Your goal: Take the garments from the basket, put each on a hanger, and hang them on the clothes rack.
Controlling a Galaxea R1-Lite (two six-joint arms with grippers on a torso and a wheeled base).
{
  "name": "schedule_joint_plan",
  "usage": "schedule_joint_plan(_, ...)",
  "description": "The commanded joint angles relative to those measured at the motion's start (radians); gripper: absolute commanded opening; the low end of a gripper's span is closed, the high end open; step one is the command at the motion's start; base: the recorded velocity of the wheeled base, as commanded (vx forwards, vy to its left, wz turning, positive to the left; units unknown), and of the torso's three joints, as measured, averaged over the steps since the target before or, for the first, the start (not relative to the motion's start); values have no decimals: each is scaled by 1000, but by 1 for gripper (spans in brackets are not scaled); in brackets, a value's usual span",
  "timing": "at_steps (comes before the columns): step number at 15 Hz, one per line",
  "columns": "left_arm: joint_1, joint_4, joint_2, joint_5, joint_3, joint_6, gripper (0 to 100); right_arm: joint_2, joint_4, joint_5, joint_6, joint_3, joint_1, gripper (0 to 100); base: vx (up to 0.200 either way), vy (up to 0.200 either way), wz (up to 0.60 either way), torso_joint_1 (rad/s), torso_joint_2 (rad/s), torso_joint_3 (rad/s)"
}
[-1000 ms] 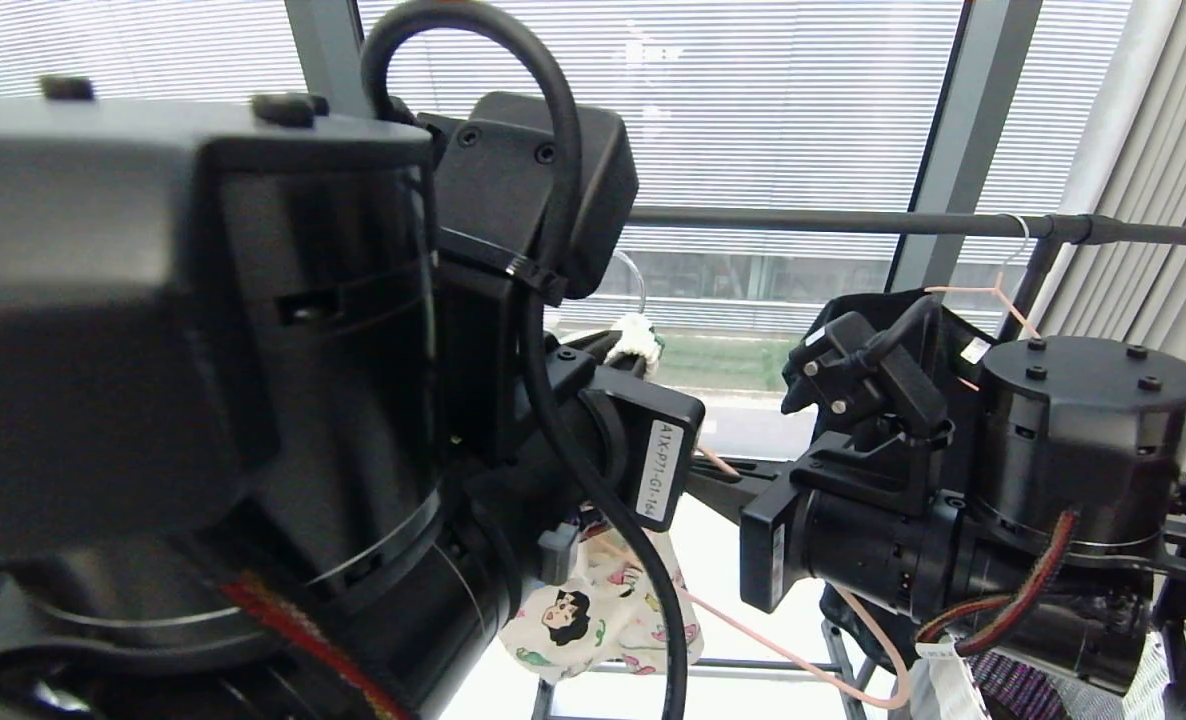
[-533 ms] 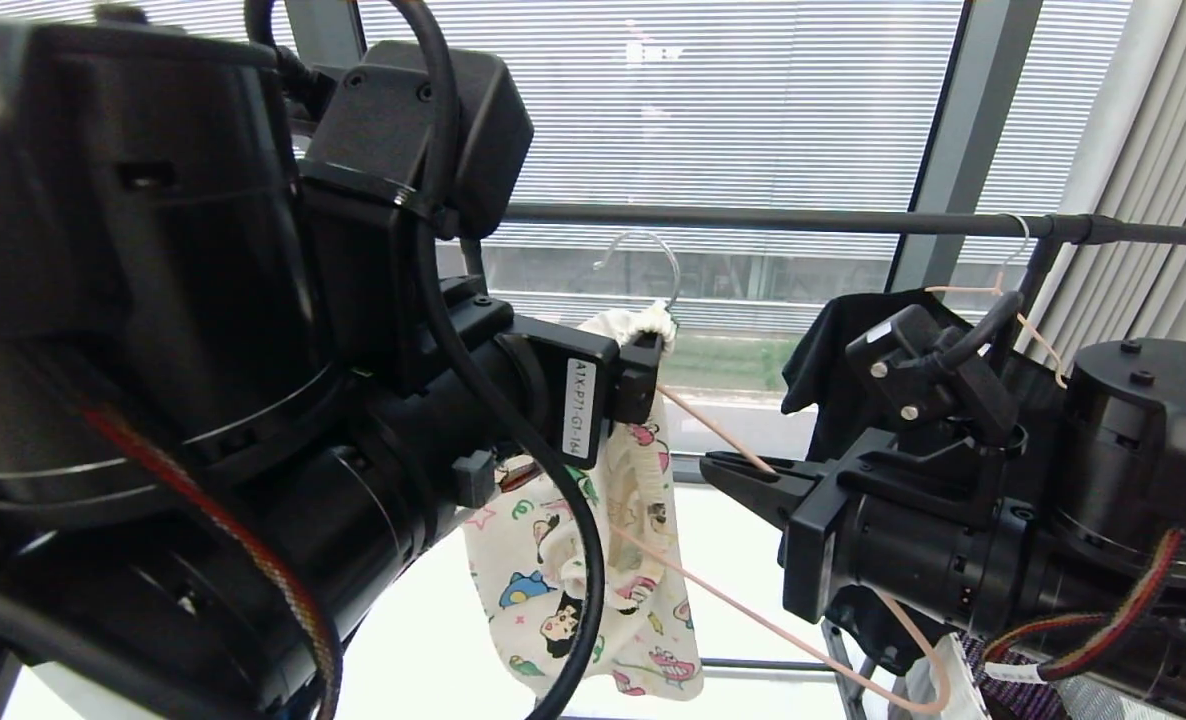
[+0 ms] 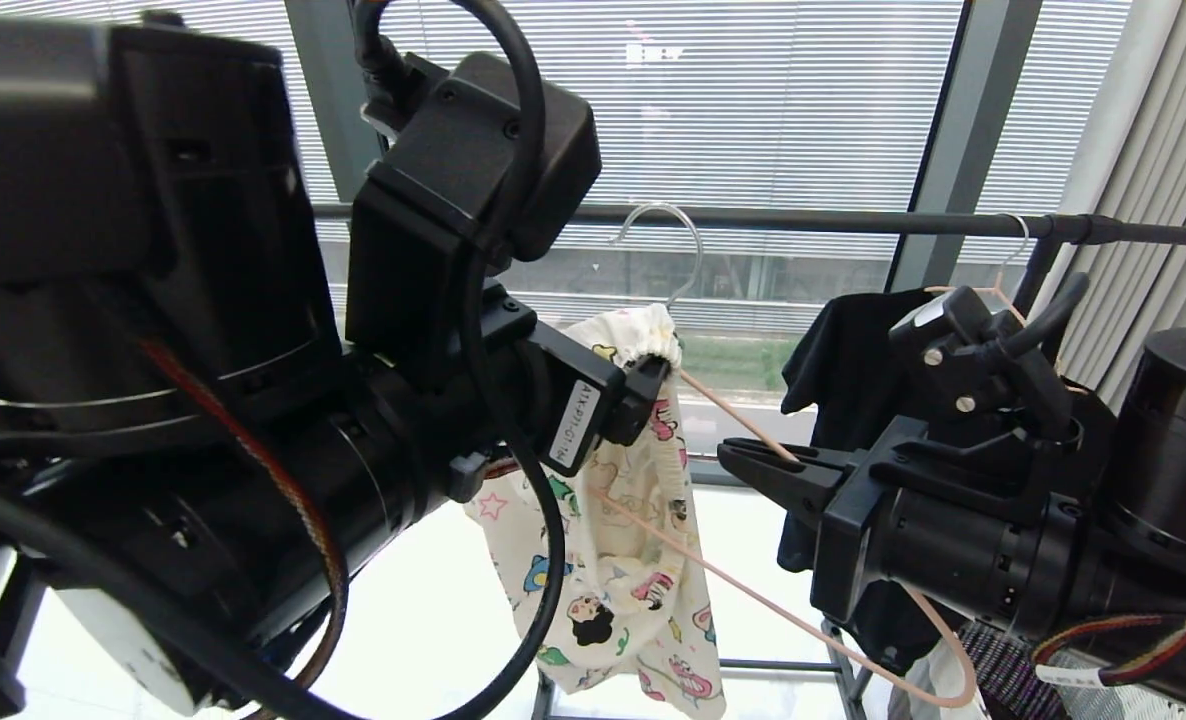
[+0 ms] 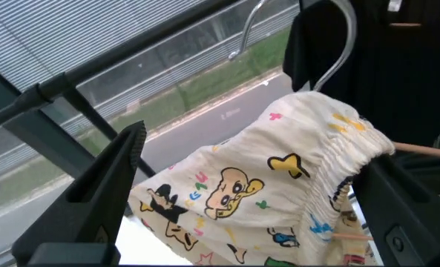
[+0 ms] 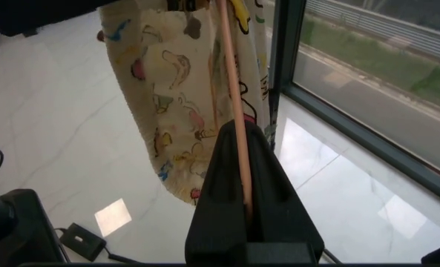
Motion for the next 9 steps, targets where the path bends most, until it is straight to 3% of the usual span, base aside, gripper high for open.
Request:
schedule_joint_plan(1, 47, 9, 24, 28, -10, 36, 100, -20, 0, 0, -4, 5, 1, 0, 0, 0, 0, 0, 0, 0)
schedule_joint_plan(3, 68, 44, 8, 43, -18, 59, 100, -34, 0, -1, -4, 22, 1, 0, 0, 0, 0, 0, 0, 0)
schedule_joint_plan(6, 36, 268, -87, 17, -13, 39, 100, -29, 0, 2, -6, 23, 1, 0, 0, 0, 0, 0, 0, 0)
schedule_joint_plan(9, -21, 268, -70, -21, -48, -113, 100, -26, 0, 3, -17, 23, 2, 0, 0, 0, 0, 0, 0, 0)
